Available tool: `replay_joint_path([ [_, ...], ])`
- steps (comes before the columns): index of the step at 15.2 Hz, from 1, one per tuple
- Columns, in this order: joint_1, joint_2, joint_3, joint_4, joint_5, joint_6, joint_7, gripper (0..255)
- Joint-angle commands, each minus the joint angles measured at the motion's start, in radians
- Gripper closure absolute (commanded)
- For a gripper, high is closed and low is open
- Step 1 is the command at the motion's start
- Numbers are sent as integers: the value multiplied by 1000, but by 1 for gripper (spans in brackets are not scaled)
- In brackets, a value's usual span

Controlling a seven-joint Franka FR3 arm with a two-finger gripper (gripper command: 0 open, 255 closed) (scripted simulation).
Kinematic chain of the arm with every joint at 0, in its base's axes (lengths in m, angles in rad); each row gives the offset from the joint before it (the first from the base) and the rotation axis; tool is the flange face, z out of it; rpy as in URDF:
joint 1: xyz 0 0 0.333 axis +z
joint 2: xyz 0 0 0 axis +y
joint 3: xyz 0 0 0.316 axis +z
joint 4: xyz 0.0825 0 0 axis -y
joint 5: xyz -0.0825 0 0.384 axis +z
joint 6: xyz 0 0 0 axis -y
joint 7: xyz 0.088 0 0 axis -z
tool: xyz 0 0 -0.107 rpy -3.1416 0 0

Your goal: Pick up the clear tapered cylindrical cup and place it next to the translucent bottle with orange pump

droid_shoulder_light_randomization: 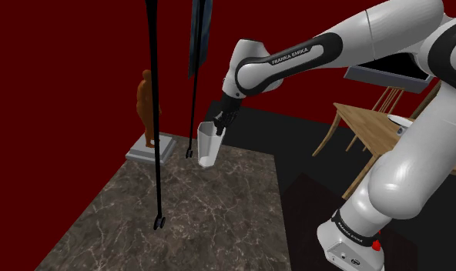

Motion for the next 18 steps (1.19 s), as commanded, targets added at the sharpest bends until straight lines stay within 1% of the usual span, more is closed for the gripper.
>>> replay_joint_path([
  [1,0,0,0,0,0,0,0,255],
  [2,0,0,0,0,0,0,0,255],
  [18,-5,-84,-6,128,0,-212,13,255],
])
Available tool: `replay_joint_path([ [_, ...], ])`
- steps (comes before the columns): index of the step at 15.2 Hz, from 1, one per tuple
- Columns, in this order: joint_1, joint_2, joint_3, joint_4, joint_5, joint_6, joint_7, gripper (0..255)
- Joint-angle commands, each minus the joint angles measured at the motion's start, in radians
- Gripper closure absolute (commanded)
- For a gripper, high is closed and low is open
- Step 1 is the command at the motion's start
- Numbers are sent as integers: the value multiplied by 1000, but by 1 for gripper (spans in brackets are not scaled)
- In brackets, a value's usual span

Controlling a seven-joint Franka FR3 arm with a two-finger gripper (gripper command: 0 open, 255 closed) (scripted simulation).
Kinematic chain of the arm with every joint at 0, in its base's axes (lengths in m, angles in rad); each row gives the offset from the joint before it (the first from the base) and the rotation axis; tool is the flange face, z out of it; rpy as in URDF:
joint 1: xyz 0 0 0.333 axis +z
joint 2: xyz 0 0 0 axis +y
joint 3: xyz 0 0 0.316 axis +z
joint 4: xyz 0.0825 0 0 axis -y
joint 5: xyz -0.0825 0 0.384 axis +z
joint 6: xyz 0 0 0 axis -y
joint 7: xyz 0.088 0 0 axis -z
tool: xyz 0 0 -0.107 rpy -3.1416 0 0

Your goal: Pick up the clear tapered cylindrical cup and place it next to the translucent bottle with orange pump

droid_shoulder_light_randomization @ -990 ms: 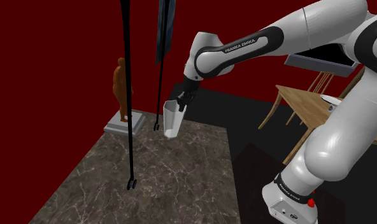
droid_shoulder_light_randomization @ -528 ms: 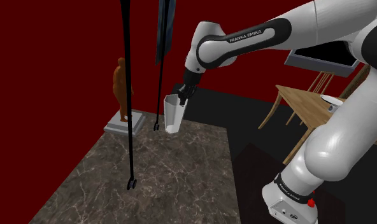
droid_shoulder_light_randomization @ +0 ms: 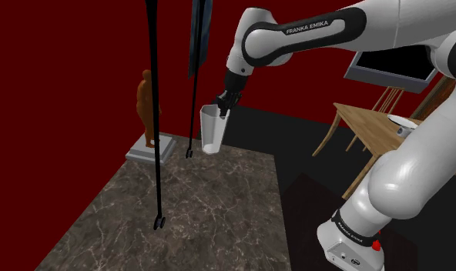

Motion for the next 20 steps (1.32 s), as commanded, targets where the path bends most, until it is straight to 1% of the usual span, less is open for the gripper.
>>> replay_joint_path([
  [1,0,-4,-1,22,-1,-26,3,255],
  [20,-5,-29,-7,251,-9,-278,26,255],
])
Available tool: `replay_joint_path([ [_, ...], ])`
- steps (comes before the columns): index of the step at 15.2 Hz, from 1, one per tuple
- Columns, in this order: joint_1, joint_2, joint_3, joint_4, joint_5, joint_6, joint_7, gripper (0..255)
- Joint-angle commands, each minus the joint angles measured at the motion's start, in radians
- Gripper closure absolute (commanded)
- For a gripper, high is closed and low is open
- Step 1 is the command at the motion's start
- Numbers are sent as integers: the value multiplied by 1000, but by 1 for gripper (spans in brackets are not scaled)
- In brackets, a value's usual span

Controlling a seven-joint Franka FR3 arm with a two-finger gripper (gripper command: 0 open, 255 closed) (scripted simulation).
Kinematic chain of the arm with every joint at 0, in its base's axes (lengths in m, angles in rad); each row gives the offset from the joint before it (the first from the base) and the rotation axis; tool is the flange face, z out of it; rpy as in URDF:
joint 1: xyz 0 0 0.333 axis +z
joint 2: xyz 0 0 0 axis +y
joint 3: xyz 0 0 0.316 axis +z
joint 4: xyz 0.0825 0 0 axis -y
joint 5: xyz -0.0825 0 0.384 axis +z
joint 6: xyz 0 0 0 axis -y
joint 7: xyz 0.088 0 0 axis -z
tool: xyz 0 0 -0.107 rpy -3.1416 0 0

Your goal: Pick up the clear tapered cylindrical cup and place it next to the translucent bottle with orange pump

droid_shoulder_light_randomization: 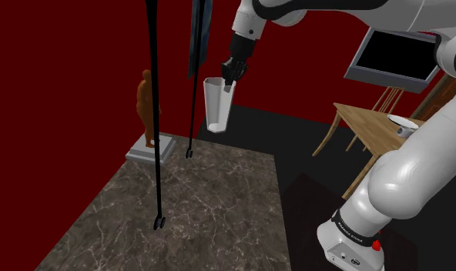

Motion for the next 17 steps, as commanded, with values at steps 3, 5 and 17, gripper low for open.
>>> replay_joint_path([
  [3,0,3,0,57,-2,-53,7,255],
  [5,-1,7,-1,87,-3,-80,10,255],
  [17,-1,49,0,299,-13,-249,31,255],
])
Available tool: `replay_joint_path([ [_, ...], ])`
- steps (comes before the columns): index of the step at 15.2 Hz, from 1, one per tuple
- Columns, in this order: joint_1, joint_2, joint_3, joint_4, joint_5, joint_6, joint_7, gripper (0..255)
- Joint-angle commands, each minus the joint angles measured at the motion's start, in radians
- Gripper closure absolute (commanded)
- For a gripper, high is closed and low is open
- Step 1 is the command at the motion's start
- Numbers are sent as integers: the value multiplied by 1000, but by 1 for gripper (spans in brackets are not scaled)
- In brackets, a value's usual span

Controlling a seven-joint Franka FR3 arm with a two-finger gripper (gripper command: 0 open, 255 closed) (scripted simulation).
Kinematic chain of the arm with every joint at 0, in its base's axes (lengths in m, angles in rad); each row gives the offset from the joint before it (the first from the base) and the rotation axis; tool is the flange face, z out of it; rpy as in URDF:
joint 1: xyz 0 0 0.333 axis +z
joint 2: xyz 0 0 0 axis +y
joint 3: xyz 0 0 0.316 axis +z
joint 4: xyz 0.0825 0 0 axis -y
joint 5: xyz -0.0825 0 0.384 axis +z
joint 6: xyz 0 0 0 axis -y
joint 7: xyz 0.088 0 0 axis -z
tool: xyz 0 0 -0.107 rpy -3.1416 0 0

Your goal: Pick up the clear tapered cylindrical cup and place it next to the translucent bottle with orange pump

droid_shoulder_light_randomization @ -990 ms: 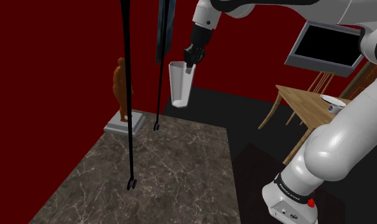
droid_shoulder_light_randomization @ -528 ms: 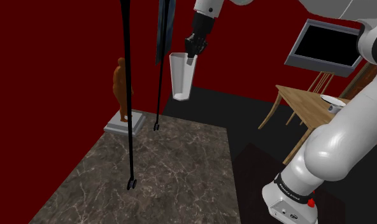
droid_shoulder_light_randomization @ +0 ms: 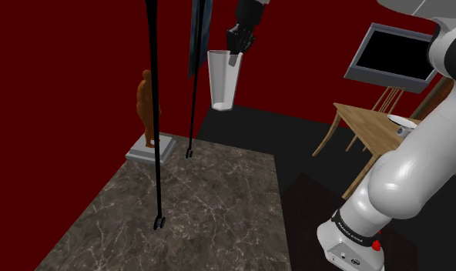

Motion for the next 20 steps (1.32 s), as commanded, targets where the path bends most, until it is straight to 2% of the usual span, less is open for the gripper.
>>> replay_joint_path([
  [1,-1,15,0,47,-3,-32,3,255],
  [3,0,23,0,75,-4,-52,6,255],
  [11,54,-204,61,-162,43,-23,115,255],
  [20,123,-401,154,-318,115,-35,263,255],
])
